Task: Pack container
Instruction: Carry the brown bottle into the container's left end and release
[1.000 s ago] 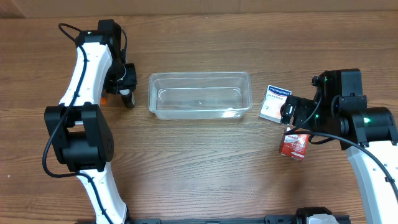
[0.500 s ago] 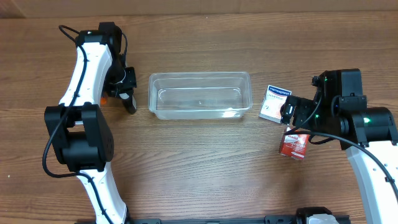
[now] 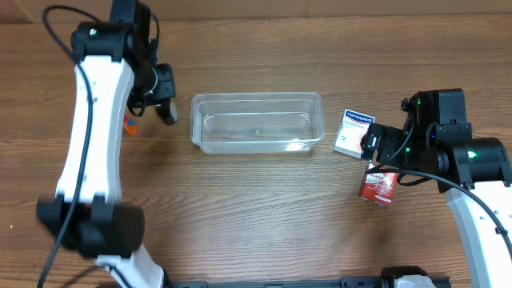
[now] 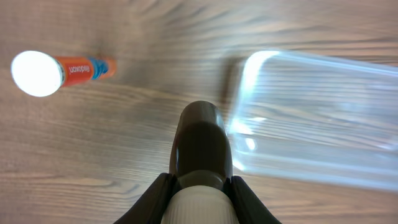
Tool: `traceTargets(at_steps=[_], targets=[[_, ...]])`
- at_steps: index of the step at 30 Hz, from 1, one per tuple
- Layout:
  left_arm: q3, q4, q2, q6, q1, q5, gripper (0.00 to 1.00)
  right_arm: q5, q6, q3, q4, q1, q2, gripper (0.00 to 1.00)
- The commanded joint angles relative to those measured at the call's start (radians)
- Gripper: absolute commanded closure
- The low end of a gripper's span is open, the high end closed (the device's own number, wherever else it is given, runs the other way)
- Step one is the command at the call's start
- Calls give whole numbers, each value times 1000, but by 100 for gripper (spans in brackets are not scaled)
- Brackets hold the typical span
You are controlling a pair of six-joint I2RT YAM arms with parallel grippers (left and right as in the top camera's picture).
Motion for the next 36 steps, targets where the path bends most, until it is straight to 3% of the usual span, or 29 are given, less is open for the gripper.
traceTargets(at_steps=[1,6,19,29,36], targets=[[31,7,-132,-29,-125,15,96,8,-2,33,1,-4,0,0],[15,39,-80,-63,-249,-98,95,8,-2,33,0,-4,0,0],[15,131,338,-82,-243,-94,96,8,-2,33,0,-4,0,0],[16,171,376,-122,-196,-127,96,8,-2,33,0,-4,0,0],[16,187,377,-122,-193,-116,77,9,-2,33,0,-4,0,0]])
